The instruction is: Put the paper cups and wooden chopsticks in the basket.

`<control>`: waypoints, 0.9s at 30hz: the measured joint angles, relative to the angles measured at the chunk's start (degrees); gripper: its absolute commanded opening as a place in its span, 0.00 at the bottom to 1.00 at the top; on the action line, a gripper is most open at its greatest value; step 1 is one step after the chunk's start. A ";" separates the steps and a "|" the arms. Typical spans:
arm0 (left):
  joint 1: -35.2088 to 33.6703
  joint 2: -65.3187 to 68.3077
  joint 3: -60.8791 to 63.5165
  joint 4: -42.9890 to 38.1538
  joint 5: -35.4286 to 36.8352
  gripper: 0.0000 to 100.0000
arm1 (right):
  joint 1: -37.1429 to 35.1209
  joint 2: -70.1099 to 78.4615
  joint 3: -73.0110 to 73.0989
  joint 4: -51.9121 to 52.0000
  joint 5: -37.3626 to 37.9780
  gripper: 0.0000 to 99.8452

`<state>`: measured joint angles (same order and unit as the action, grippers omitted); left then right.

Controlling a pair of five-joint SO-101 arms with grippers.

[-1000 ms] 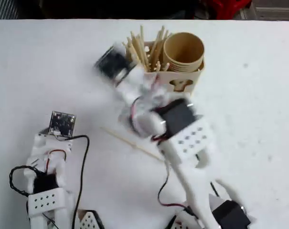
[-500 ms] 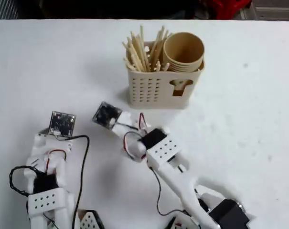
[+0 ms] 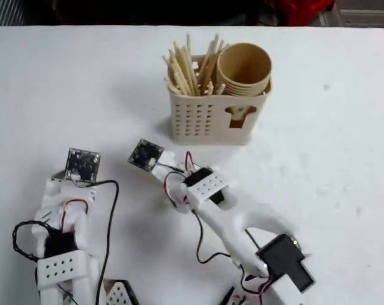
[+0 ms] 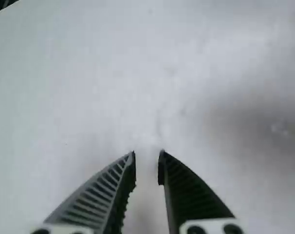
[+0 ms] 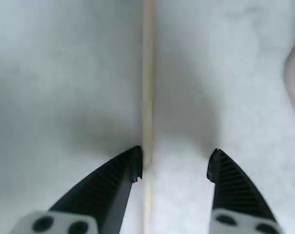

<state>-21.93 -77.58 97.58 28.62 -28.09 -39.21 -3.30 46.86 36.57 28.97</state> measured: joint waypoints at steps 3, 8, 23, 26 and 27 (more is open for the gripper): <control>0.00 0.00 0.00 0.00 0.00 0.09 | 0.00 0.26 0.00 0.00 0.00 0.05; 0.00 0.00 0.00 0.00 0.00 0.09 | 0.53 0.00 -0.09 -0.53 0.00 0.02; 0.00 0.00 0.00 0.00 0.00 0.09 | 0.97 -41.67 -2.64 16.88 -6.86 0.02; 0.00 0.00 0.00 0.00 0.00 0.09 | 4.57 -47.74 -10.37 17.93 -7.12 0.02; 0.00 0.00 0.00 0.00 0.00 0.09 | 5.98 -48.00 -13.36 18.02 -7.47 0.02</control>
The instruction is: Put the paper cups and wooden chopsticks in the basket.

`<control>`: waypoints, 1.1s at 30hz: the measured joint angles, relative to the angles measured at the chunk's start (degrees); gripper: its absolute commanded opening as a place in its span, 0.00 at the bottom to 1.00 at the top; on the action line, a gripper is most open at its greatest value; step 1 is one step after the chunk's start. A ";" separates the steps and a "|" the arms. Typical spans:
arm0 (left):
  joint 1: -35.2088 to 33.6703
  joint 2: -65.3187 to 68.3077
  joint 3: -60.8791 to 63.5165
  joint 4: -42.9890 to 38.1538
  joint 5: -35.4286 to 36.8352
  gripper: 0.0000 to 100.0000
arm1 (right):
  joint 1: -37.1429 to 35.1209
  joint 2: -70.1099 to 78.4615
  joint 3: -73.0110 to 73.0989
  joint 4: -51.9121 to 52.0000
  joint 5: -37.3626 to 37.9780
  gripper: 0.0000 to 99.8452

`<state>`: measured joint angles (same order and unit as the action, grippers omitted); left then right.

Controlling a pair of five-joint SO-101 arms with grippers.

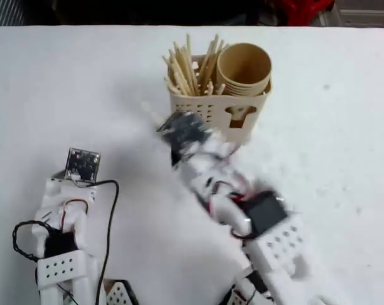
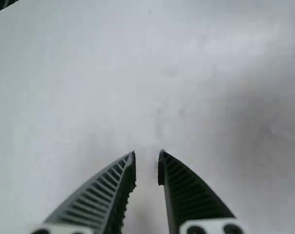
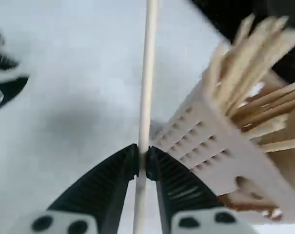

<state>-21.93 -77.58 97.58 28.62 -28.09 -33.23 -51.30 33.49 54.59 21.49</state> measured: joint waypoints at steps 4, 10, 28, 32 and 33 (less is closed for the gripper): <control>0.00 0.00 0.00 0.00 0.00 0.09 | 6.24 5.19 -13.36 0.26 -3.60 0.02; 0.00 0.00 0.00 0.00 0.00 0.09 | 9.23 25.32 -35.08 0.26 -9.85 0.02; 0.00 0.00 0.00 0.00 0.00 0.09 | 9.41 52.40 -62.07 -5.63 -21.01 0.02; 0.00 0.00 0.00 0.00 0.00 0.09 | 9.41 50.99 -57.49 -12.57 -20.75 0.02; 0.00 0.00 0.00 0.00 0.00 0.09 | 9.41 50.46 -55.91 -14.86 -19.78 0.02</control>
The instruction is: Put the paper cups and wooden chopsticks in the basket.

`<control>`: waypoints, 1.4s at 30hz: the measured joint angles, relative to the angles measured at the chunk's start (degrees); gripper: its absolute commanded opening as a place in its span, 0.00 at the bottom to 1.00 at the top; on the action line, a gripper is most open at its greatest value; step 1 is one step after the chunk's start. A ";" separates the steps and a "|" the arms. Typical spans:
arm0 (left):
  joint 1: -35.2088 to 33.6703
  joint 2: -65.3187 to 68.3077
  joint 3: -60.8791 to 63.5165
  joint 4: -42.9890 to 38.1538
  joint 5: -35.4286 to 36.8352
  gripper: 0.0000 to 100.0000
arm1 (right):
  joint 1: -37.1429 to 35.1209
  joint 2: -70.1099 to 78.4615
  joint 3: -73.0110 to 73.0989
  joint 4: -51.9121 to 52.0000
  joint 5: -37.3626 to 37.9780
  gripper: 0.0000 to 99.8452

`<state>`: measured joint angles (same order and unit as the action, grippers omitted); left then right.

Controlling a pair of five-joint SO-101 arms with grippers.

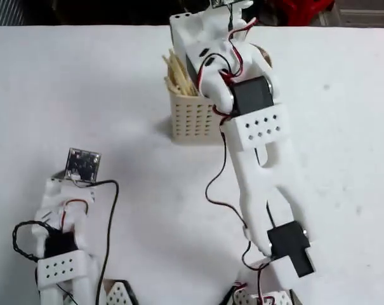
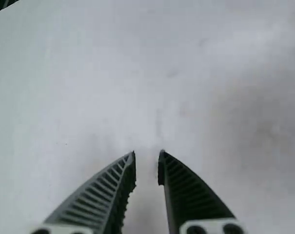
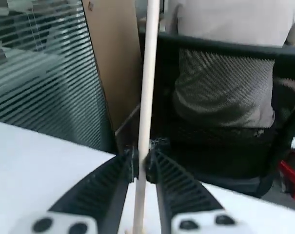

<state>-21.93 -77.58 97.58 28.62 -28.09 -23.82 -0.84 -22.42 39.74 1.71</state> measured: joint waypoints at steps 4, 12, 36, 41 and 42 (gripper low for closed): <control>0.00 0.00 0.00 0.00 0.00 0.09 | 0.00 -3.16 8.88 -9.05 5.54 0.02; 0.00 0.00 0.00 0.00 0.00 0.09 | 0.26 -12.31 33.49 -25.14 8.18 0.02; 0.00 0.00 0.00 0.00 0.00 0.09 | 1.41 -41.41 68.40 -24.44 8.35 0.19; 0.00 0.00 0.00 0.00 0.00 0.09 | 1.23 -44.13 68.40 -22.51 8.35 0.16; 0.00 0.00 0.00 0.00 0.00 0.09 | 1.32 -44.66 68.40 -20.92 8.35 0.15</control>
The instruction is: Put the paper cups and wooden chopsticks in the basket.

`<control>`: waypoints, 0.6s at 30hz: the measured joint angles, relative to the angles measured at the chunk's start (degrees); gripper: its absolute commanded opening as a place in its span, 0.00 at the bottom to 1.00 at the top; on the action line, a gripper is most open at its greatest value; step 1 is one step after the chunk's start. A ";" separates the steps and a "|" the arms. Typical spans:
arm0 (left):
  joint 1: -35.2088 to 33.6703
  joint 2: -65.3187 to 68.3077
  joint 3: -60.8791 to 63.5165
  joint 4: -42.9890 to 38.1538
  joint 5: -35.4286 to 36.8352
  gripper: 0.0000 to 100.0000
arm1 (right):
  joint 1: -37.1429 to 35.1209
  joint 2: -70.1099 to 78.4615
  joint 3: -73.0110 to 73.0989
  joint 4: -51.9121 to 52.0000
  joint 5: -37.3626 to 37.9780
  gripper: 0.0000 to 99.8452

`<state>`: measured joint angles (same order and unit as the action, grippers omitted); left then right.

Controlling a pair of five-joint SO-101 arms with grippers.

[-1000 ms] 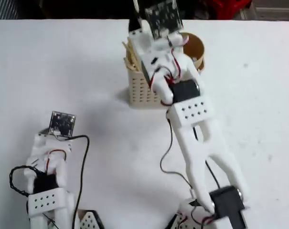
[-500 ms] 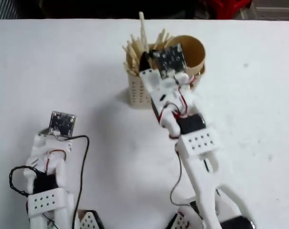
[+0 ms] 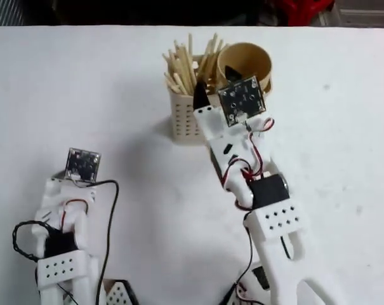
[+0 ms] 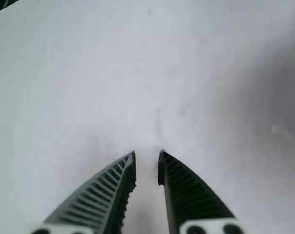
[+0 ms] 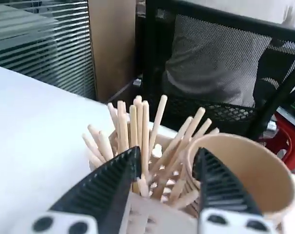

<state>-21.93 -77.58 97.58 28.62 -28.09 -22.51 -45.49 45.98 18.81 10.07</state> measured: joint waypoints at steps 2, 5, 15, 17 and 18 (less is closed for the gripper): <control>0.00 0.00 0.00 0.00 0.00 0.09 | 0.00 -1.41 0.00 4.40 0.00 0.12; 0.00 0.00 0.00 0.00 0.00 0.09 | 0.26 -4.84 -0.09 12.66 0.09 0.08; 0.00 0.00 0.00 0.00 0.00 0.10 | 2.81 -20.57 3.08 36.31 0.09 0.06; 0.00 0.00 0.00 0.00 0.00 0.10 | 3.87 -23.03 5.71 37.54 0.18 0.06; 0.00 0.00 0.00 0.00 0.00 0.09 | 4.31 -24.00 5.89 37.63 0.18 0.06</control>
<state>-21.93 -77.58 97.58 28.62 -28.09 -18.20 -69.49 51.87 56.44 10.24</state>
